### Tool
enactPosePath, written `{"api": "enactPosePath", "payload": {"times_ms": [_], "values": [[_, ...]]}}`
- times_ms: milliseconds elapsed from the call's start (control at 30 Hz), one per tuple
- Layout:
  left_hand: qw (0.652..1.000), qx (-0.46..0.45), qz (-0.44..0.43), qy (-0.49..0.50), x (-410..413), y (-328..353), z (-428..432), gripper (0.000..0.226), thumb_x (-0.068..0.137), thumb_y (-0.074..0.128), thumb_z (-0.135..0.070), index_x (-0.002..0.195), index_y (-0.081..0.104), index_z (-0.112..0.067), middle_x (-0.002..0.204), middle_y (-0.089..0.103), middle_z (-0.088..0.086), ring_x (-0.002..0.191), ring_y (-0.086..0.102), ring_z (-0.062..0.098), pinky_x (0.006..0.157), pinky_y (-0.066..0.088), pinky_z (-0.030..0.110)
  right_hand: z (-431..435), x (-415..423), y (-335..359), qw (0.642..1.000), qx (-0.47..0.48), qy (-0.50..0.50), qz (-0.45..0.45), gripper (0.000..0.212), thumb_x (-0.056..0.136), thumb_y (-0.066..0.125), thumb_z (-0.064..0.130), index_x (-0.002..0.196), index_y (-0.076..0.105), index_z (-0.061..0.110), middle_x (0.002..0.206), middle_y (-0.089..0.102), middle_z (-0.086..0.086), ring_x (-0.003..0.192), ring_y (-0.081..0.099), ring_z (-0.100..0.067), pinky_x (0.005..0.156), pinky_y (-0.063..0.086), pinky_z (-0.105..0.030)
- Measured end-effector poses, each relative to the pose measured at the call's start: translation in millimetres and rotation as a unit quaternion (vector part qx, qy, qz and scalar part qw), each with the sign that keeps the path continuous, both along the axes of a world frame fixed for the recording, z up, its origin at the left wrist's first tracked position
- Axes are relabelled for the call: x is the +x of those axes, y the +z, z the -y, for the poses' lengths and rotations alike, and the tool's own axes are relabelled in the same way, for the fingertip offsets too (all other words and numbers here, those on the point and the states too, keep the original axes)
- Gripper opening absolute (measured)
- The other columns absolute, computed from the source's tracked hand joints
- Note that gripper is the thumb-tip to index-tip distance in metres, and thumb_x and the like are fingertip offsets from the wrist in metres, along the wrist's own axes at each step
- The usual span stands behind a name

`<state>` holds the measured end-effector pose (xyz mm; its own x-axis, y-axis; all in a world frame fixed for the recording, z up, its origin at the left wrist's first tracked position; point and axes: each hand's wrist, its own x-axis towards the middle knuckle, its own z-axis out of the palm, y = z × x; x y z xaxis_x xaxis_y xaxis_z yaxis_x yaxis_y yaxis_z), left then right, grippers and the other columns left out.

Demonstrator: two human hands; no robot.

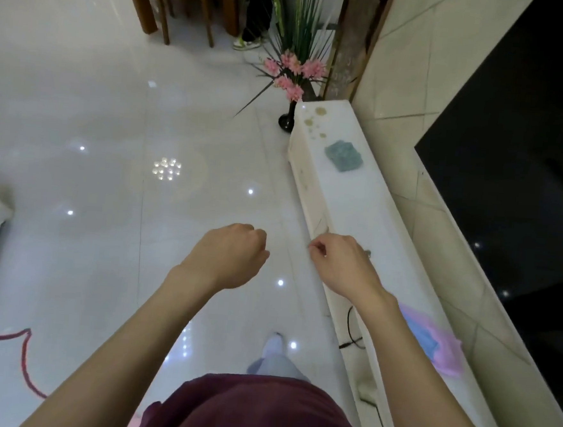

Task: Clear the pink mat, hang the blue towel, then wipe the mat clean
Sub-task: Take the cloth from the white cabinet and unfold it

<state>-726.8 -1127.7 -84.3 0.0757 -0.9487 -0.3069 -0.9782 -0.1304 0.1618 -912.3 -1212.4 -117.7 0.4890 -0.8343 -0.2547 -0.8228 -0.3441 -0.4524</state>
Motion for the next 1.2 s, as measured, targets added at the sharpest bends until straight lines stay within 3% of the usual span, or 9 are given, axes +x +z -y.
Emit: {"api": "enactPosePath", "payload": {"times_ms": [367, 633, 933, 1100, 1200], "values": [[1.0, 0.011, -0.009, 0.004, 84.7, -20.1, 173.1, 0.032, 0.1, 0.038, -0.032, 0.103, 0.062, -0.01, 0.1, 0.064, 0.005, 0.092, 0.061, 0.024, 0.077, 0.052, 0.037, 178.5, 90.7, -13.7, 0.999, -0.001, 0.048, -0.025, 0.025, 0.095, 0.043, 0.016, 0.087, 0.067, 0.011, 0.083, 0.068, 0.0, 0.073, 0.063, -0.018, 0.069, 0.057, -0.039], [0.996, 0.023, -0.029, -0.076, 161.5, -42.8, 326.9, 0.033, 0.1, 0.039, -0.031, 0.102, 0.062, -0.009, 0.098, 0.065, 0.007, 0.091, 0.061, 0.024, 0.076, 0.051, 0.037, 296.3, 147.1, -34.1, 0.998, 0.023, -0.031, -0.047, 0.026, 0.095, 0.044, 0.017, 0.089, 0.068, 0.011, 0.086, 0.069, 0.001, 0.076, 0.064, -0.017, 0.071, 0.057, -0.039], [0.979, 0.072, -0.055, -0.183, 192.3, -58.6, 472.4, 0.036, 0.1, 0.038, -0.031, 0.102, 0.063, -0.006, 0.098, 0.065, 0.008, 0.091, 0.061, 0.025, 0.078, 0.052, 0.04, 383.4, 169.9, -48.4, 0.987, 0.077, -0.137, -0.042, 0.025, 0.096, 0.045, 0.018, 0.092, 0.068, 0.01, 0.087, 0.068, -0.001, 0.076, 0.064, -0.017, 0.07, 0.056, -0.032], [0.972, 0.115, -0.055, -0.196, 185.8, -82.3, 540.5, 0.033, 0.1, 0.039, -0.031, 0.102, 0.062, -0.008, 0.099, 0.064, 0.007, 0.09, 0.061, 0.024, 0.077, 0.051, 0.038, 442.4, 162.5, -71.6, 0.982, 0.102, -0.146, -0.064, 0.021, 0.096, 0.046, 0.017, 0.077, 0.055, 0.014, 0.074, 0.056, 0.004, 0.067, 0.056, -0.013, 0.06, 0.043, -0.023], [0.972, 0.121, -0.051, -0.193, 178.3, -95.0, 587.1, 0.032, 0.101, 0.04, -0.03, 0.103, 0.062, -0.007, 0.099, 0.065, 0.008, 0.088, 0.061, 0.023, 0.074, 0.049, 0.034, 491.6, 156.9, -85.1, 0.98, 0.111, -0.154, -0.058, 0.024, 0.095, 0.047, 0.015, 0.073, 0.055, 0.011, 0.068, 0.052, 0.003, 0.064, 0.054, -0.015, 0.06, 0.048, -0.032]]}}
